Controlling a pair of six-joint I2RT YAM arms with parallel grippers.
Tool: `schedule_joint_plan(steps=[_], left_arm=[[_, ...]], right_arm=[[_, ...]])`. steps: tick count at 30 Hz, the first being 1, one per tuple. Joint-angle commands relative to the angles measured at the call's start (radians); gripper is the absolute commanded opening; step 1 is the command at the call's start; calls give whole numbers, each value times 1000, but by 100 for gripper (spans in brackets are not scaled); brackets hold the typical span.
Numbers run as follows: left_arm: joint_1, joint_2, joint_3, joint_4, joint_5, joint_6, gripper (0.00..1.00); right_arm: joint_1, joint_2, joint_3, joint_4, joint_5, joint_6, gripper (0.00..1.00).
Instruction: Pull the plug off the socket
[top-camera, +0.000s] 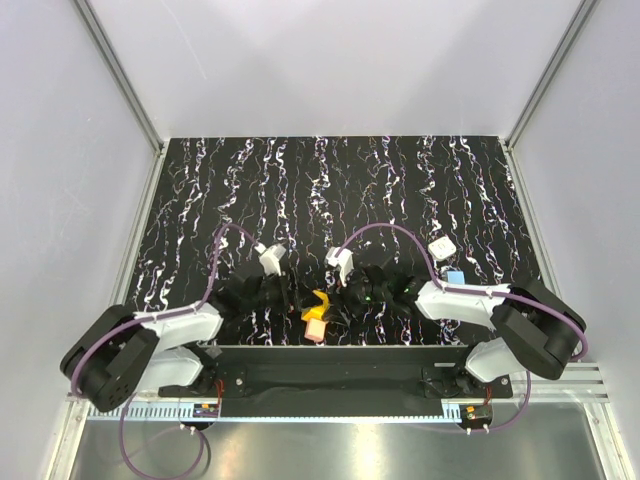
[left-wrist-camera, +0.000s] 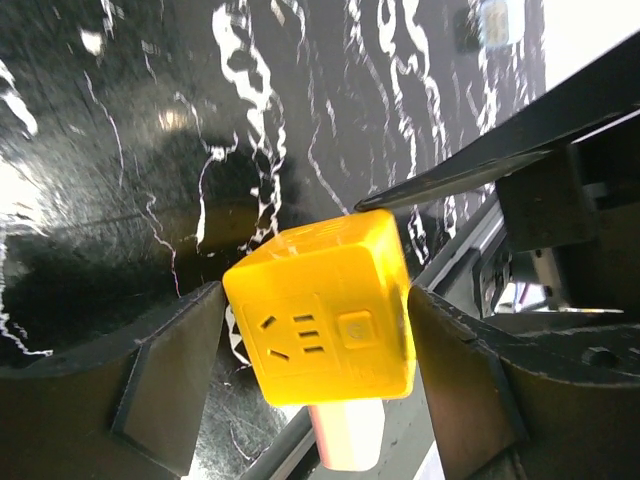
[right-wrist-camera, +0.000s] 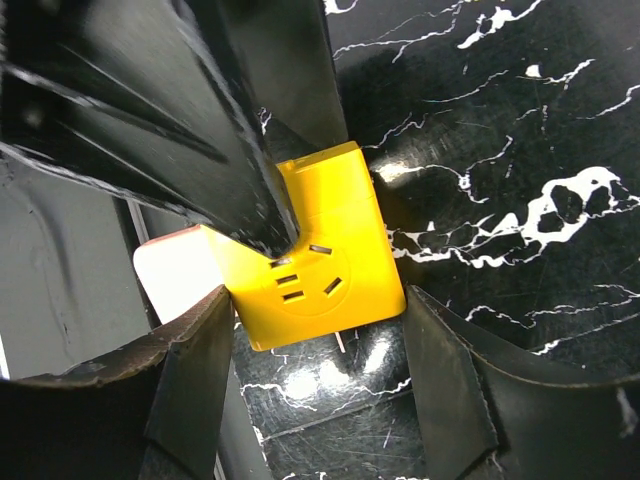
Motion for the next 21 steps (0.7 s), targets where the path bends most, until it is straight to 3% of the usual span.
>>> schedule_joint_plan(steps=[1, 2, 9, 12, 14, 15, 19, 21], left_arm=[[4, 55, 24, 94, 94, -8, 77], [5, 79, 12, 178, 122, -46, 77], [5, 167, -30, 358, 165, -130, 70], [5, 210, -27, 422, 189, -157, 61], [5, 242, -30, 485, 195, -189, 49], [5, 251, -31, 499, 192, -194, 34], [11, 278, -64, 593, 147, -228, 9], [16, 281, -99, 642, 110, -248, 0]], right_arm=[[22, -28, 21, 41, -20, -10, 0], [22, -25, 21, 43, -17, -10, 0], [30, -14, 16, 55, 26, -51, 0], [37, -3, 27, 48, 37, -62, 0], [42, 3, 34, 34, 43, -68, 1], [45, 4, 42, 26, 56, -65, 15], [45, -14, 59, -47, 109, -21, 52], [47, -57, 68, -77, 142, 31, 64]])
